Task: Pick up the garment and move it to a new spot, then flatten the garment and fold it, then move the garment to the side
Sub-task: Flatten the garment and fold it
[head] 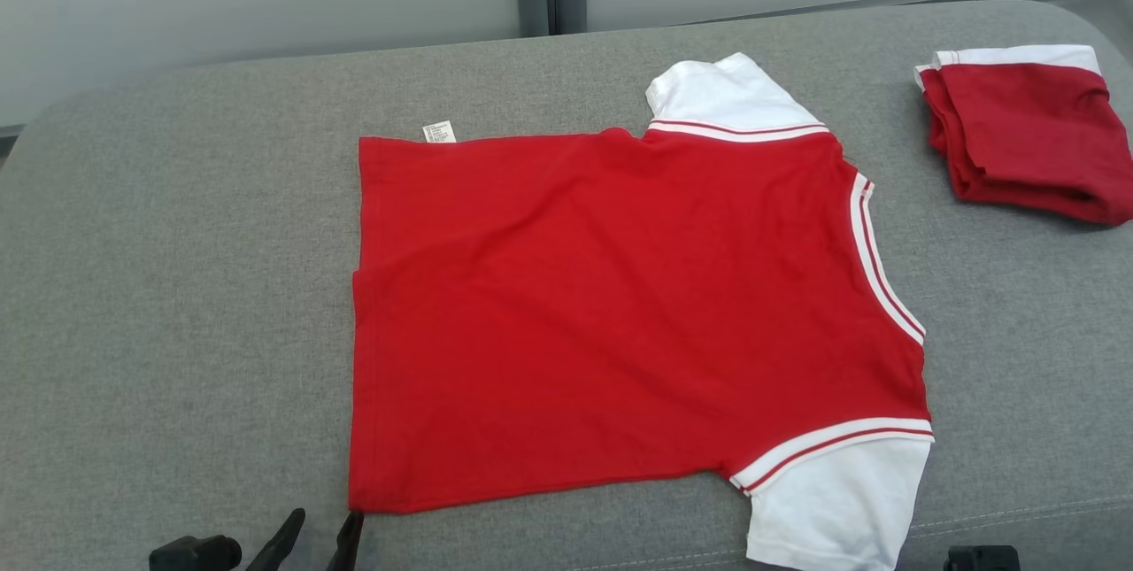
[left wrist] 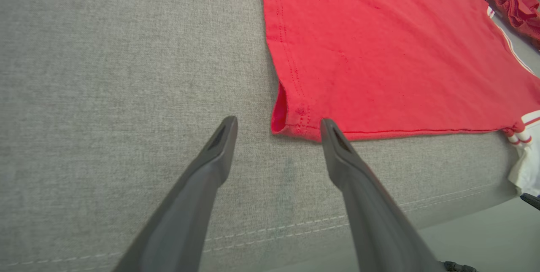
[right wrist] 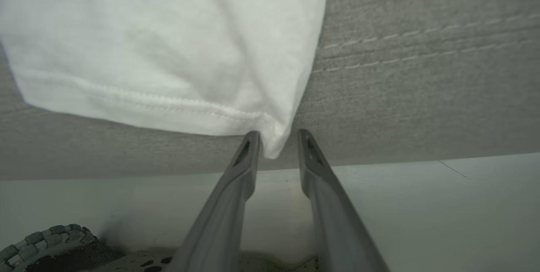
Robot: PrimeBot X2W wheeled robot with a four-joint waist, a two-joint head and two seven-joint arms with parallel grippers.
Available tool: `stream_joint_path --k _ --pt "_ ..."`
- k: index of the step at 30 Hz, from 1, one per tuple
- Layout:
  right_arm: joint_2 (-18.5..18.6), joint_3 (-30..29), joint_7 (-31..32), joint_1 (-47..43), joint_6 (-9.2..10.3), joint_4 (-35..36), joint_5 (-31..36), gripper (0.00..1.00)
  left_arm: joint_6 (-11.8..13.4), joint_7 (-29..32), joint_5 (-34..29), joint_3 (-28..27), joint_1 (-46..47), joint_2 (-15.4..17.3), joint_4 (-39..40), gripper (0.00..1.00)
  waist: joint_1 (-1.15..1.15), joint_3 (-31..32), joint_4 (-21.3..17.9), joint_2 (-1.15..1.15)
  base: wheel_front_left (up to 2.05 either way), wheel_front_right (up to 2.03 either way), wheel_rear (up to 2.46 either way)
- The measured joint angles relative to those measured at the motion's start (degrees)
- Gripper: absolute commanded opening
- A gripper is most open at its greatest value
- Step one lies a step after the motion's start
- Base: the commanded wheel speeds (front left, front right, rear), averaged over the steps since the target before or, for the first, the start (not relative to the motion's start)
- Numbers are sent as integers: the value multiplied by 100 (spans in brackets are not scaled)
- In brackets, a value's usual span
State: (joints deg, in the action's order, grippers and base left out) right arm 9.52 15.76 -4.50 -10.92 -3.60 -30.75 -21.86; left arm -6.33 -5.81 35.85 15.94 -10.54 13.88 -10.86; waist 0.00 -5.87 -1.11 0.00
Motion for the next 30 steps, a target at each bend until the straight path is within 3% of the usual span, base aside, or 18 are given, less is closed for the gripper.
stream_joint_path --k 16,30 --pt "-2 87 -102 233 -67 -235 2 47 -49 459 565 -10 299 -169 -177 100 0 -160 -105 0 0 0 0" --pt "-23 83 -187 339 -96 -442 1 45 -55 626 634 154 415 -170 -281 100 0 -182 -160 0 0 0 0"
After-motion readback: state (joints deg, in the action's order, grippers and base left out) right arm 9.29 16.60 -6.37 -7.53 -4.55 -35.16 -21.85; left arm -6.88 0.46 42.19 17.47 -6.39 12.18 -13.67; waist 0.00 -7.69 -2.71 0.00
